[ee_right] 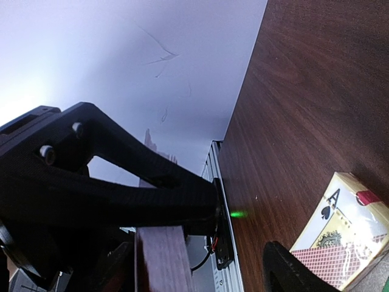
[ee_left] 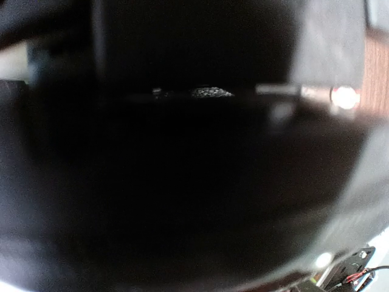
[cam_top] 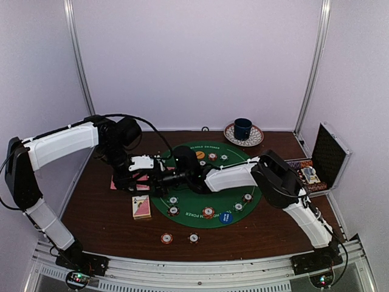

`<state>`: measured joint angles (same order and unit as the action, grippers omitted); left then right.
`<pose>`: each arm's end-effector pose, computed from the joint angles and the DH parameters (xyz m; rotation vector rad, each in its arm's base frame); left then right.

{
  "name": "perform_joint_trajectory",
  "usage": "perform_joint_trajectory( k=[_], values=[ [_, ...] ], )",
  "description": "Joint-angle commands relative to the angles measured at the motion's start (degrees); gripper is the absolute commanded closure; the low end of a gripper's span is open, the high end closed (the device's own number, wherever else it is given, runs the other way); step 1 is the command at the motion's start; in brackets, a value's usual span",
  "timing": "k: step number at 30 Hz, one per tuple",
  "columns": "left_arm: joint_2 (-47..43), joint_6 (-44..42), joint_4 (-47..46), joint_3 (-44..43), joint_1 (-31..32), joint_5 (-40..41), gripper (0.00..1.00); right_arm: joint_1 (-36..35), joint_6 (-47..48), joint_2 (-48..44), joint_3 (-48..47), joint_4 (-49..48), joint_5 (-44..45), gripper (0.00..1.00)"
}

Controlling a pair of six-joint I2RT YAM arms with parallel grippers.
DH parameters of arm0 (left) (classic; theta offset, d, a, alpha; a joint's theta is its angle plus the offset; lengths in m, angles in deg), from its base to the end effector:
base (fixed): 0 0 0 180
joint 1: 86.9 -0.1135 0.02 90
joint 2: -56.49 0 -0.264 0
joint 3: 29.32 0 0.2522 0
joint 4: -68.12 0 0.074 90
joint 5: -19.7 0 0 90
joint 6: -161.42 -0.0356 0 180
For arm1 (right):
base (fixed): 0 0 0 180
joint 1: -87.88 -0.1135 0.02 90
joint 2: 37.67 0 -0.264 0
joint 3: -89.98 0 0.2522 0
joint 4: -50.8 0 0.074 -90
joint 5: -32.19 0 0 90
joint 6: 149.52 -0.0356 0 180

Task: Distribute texas hold em gaming equipment

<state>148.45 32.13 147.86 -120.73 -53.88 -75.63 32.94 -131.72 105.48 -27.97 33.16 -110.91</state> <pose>0.2495 -0.1661 0.2670 1.7586 2.3870 -0.1240 0.2949 0.4698 0.1519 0.5834 -2.1755 -2.0775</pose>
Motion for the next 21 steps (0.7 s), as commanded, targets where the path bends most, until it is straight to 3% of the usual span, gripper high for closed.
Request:
perform_joint_trajectory(
  k=[1, 12, 21],
  values=[
    [-0.6, 0.0, -0.3, -1.2, 0.1, -0.6, 1.0, 0.7, 1.4, -1.3, 3.0, 3.3, 1.2, 0.27],
    [-0.7, 0.1, -0.3, -1.0, 0.1, -0.3, 1.0, 0.7, -0.3, -3.4, 2.9, 1.3, 0.7, 0.28],
    [-1.1, 0.0, -0.3, -0.7, 0.1, 0.0, 1.0, 1.8, -1.1, -6.8, 9.2, -1.9, 0.3, 0.36]
  ],
)
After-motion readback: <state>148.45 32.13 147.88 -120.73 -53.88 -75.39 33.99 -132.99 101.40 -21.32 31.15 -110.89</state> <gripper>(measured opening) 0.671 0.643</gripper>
